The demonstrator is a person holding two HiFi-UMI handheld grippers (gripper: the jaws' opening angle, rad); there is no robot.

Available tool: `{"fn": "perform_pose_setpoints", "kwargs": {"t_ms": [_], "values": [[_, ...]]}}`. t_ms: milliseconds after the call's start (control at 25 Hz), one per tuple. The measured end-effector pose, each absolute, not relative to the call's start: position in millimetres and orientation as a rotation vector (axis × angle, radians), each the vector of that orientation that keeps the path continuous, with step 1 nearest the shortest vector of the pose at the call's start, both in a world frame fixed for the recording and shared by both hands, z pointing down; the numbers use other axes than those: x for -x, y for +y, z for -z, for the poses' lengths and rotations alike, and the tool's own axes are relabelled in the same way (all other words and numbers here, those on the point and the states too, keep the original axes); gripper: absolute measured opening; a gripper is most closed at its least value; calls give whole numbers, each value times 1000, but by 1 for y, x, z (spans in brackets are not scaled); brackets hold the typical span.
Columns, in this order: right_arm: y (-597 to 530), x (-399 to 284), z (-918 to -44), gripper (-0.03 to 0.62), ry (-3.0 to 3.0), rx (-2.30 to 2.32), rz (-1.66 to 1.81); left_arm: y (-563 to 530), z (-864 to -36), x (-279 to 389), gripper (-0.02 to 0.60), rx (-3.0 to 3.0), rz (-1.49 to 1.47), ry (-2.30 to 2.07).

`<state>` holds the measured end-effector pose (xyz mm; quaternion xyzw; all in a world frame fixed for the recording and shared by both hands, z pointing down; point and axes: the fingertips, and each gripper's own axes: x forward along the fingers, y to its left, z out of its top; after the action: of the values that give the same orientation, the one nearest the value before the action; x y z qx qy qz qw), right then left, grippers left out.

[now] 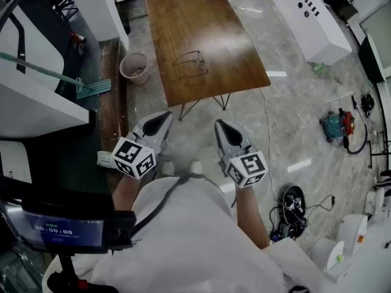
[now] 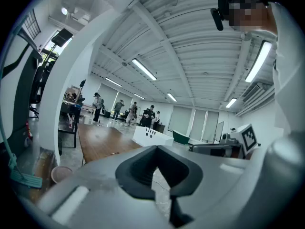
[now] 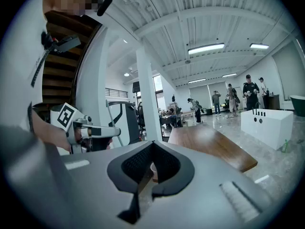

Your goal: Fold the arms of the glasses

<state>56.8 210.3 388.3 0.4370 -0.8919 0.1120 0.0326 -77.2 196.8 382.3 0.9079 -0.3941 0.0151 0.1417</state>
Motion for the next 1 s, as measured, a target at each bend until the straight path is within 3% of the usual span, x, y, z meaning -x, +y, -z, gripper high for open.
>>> {"fn": "perform_pose_setpoints", "kwargs": {"t_ms": [1000], "values": [[191, -27, -366, 9, -2747, -1374, -332, 178, -349, 106, 2, -2680, 34, -1131]]}}
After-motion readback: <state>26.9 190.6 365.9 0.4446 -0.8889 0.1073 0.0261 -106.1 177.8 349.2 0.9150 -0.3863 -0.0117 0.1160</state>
